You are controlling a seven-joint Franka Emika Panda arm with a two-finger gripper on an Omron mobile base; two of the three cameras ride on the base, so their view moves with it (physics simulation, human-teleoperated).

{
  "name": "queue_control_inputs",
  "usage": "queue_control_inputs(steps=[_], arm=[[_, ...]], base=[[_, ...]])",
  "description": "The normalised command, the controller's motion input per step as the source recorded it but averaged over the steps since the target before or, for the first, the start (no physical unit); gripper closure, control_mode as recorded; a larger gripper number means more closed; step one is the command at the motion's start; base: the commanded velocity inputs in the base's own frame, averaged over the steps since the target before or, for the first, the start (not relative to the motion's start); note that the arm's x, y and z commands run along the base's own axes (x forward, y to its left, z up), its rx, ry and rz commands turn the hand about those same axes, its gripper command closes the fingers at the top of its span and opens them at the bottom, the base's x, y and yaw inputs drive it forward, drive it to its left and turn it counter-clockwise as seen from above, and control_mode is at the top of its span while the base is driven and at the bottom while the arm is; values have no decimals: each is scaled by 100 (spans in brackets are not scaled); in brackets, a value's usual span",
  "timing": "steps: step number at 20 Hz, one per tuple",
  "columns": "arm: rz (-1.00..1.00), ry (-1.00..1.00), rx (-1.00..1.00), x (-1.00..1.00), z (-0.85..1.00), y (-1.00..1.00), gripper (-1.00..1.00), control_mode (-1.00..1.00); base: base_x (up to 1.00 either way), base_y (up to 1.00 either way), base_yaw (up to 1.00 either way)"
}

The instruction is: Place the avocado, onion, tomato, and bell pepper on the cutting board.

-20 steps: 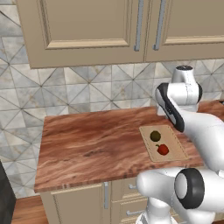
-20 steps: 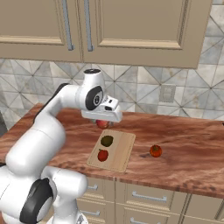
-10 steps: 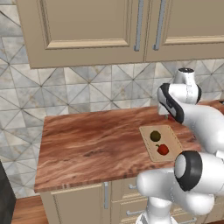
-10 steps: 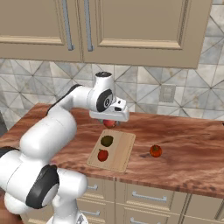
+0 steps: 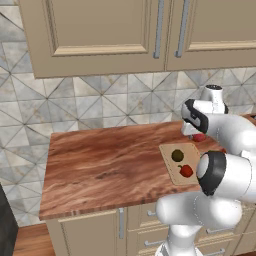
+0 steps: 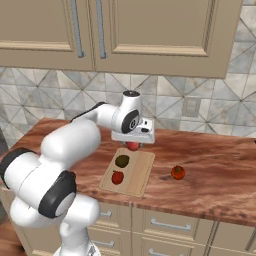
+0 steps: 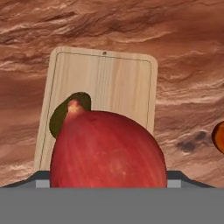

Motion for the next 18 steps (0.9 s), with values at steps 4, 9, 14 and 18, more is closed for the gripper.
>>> queue_control_inputs(steps=[4, 9, 14, 18], arm=[[6, 0, 0, 18, -25, -18, 100, -100], [4, 5, 0, 25, -35, -8, 100, -100], [4, 3, 1, 22, -33, 0, 100, -100], [5, 1, 1, 15, -33, 0, 100, -100]], base=[[0, 0, 0], [0, 0, 0], [0, 0, 0], [0, 0, 0]])
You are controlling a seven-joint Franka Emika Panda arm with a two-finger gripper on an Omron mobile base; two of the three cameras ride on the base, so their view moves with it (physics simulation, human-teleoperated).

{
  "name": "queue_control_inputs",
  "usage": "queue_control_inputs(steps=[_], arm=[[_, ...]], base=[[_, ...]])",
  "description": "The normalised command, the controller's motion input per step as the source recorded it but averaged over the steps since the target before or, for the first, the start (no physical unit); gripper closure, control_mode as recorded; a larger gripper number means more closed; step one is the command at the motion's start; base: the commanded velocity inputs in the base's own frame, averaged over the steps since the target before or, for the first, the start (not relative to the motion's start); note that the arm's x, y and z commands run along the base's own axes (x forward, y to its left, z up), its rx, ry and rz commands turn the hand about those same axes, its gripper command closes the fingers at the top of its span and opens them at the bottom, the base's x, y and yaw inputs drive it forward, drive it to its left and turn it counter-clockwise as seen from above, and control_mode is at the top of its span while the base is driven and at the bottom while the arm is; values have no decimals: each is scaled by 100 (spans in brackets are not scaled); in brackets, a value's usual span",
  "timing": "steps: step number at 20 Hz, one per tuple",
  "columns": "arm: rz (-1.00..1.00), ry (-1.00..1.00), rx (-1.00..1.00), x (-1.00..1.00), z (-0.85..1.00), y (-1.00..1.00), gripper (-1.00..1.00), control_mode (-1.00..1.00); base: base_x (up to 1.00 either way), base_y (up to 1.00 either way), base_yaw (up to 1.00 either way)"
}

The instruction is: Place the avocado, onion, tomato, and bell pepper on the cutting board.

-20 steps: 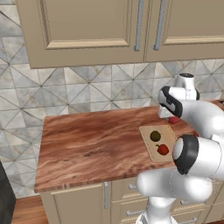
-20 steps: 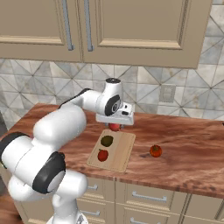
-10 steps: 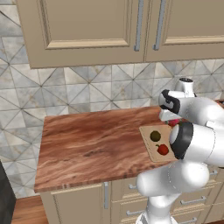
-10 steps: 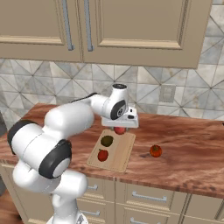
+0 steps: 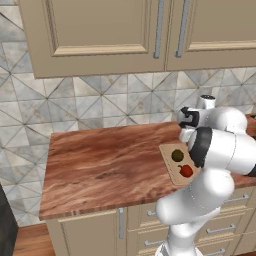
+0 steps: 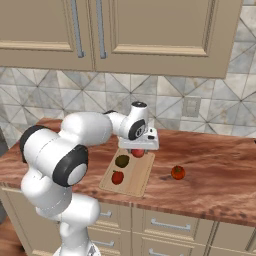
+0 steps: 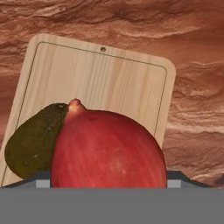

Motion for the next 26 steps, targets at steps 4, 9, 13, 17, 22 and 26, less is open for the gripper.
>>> queue_control_inputs(steps=[4, 9, 13, 17, 22, 26], arm=[[5, 1, 1, 15, -32, 0, 100, -100], [4, 0, 1, 8, -24, -1, 100, -100], [4, 0, 2, 0, -24, -10, 100, -100], [4, 0, 2, 0, -29, -9, 100, -100], [4, 4, 2, 5, -38, -1, 100, -100], [4, 3, 1, 1, -38, 0, 100, -100]], base=[[0, 0, 0], [0, 0, 0], [0, 0, 0], [0, 0, 0], [0, 0, 0], [0, 0, 0]])
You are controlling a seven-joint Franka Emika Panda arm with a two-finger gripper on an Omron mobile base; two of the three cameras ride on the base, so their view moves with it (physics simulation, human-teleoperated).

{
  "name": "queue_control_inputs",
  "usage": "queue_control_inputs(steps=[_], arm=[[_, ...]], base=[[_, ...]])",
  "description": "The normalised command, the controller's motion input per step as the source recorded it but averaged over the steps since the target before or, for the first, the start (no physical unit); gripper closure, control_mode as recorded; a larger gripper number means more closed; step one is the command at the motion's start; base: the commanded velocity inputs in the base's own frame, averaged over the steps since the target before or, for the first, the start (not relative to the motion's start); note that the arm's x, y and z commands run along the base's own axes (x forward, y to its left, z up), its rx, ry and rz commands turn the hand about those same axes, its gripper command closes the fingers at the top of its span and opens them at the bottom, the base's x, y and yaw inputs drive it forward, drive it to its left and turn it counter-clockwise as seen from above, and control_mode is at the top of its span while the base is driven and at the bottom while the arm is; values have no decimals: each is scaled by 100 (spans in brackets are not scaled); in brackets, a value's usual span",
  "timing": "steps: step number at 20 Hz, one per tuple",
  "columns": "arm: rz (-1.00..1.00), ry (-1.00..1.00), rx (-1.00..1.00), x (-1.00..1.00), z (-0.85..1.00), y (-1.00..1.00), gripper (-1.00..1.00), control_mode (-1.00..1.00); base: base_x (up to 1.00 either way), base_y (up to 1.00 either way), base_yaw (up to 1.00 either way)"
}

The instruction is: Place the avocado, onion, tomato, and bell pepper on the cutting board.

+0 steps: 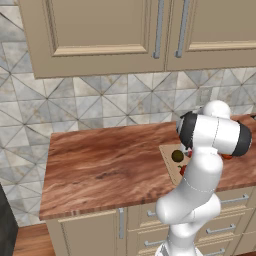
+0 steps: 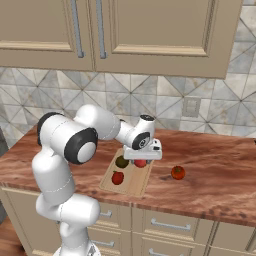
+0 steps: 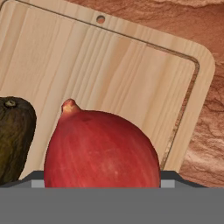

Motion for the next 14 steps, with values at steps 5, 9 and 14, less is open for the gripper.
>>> queue_control_inputs(steps=[5, 9, 14], arm=[[4, 0, 0, 0, -22, 0, -100, -100], [4, 0, 1, 0, -1, 0, -100, -100], [6, 0, 0, 0, 0, 0, -100, -100]], base=[[0, 0, 0], [0, 0, 0], [0, 0, 0]])
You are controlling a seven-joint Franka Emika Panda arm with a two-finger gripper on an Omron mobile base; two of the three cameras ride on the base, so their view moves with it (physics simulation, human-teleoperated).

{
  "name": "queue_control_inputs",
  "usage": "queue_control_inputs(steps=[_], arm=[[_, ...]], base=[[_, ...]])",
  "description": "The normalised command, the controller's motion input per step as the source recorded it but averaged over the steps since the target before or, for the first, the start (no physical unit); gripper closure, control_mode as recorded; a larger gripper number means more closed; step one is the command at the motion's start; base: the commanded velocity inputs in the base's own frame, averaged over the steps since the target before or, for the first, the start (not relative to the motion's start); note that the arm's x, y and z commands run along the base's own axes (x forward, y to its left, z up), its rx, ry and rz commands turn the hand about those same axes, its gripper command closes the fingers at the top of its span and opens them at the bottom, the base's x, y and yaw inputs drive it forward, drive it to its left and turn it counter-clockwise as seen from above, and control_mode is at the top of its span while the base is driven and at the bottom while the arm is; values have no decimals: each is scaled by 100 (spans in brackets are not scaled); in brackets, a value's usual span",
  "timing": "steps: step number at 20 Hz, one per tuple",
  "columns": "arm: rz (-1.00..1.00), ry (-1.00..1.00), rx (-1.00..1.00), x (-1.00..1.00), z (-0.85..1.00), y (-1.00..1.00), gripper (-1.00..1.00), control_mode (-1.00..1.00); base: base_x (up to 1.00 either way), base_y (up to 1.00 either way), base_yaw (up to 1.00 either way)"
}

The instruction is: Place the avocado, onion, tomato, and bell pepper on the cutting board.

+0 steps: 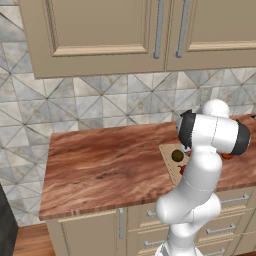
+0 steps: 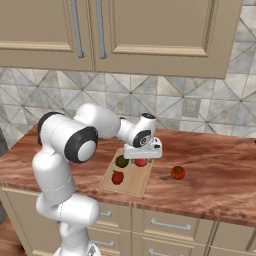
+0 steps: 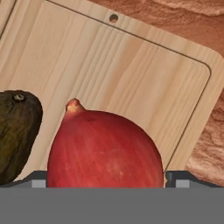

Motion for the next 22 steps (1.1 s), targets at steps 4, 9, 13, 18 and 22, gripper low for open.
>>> queue_control_inputs(steps=[4, 9, 13, 18, 22], arm=[[6, 0, 0, 0, 0, 0, -100, -100], [5, -3, 1, 0, 9, 0, -100, -100], [5, -4, 4, 0, 31, 0, -100, -100], [3, 0, 3, 0, 14, 1, -100, -100], [1, 0, 1, 0, 4, 4, -100, -100]], base=[[0, 0, 0], [0, 0, 0], [0, 0, 0], [0, 0, 0], [0, 0, 0]])
